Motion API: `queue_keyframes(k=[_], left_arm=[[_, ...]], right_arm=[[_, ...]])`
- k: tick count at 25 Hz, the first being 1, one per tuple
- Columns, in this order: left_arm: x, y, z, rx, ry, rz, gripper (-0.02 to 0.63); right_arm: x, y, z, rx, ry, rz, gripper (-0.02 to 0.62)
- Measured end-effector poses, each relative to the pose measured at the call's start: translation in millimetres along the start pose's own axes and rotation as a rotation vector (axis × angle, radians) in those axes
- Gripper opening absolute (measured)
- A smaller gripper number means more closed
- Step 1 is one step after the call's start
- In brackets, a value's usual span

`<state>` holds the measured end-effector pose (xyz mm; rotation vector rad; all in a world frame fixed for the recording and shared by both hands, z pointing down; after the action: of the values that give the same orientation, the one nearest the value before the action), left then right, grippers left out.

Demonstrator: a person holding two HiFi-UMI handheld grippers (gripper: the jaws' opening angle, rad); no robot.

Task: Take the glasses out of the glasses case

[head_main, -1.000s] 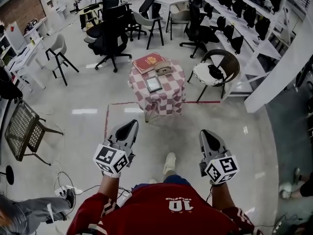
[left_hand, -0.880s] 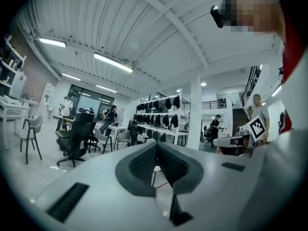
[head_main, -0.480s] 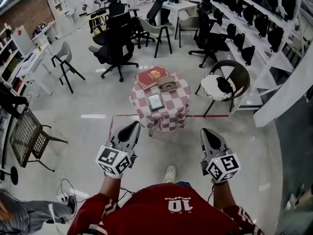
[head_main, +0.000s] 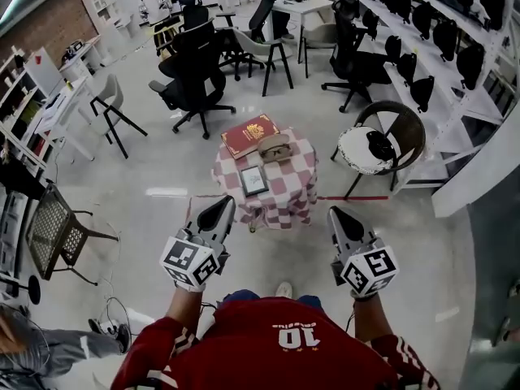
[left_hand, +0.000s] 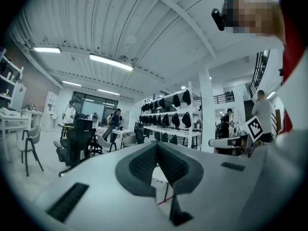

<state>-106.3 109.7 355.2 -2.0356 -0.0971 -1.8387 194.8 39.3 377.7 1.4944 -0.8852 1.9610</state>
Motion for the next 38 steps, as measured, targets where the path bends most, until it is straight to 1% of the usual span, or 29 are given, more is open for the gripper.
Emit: queue_keyframes(k=[2, 8, 17, 21, 24, 30, 33, 38], left_arm=[[2, 11, 3, 0.004, 0.005, -0.016, 0.008], [5, 32, 9, 0.019, 0.053, -0.064, 0.008], [19, 55, -6, 0.029, 0.040, -0.070, 0.008], [31, 69, -19, 0.039, 0.040, -0.083, 0.008], [36, 81, -32, 0.048, 0.026, -0.083, 0.008], [47, 113, -66, 0.063, 0.002, -0.070, 0.008], [45, 131, -85, 0.072, 0.005, -0.060, 0.008], [44, 155, -110, 0.073, 0.040, -0.063, 0.009]], right_arm=[[2, 2, 8, -0.003, 0.017, -0.002, 0.012], [2, 5, 29, -0.001, 0.046, 0.002, 0.014], [7, 12, 41, 0.021, 0.046, -0.009, 0.012], [7, 18, 46, 0.042, 0.034, -0.018, 0.012], [7, 27, 50, 0.059, 0.025, -0.028, 0.014], [10, 67, 63, 0.087, 0.013, -0.026, 0.012], [7, 94, 66, 0.081, -0.006, -0.022, 0.012], [4, 133, 70, 0.058, -0.015, -0.010, 0.014]])
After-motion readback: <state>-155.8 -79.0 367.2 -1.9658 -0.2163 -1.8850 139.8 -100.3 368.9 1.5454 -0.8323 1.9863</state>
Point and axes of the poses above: the fingertips, and each gripper's own axes: y forward along the fingers, z to its right, x out of its underside, the point moved 8 cm from there along -y, backward along the fingers, and after that the axes turned 14 degrees about z, right-handed, at the moved point
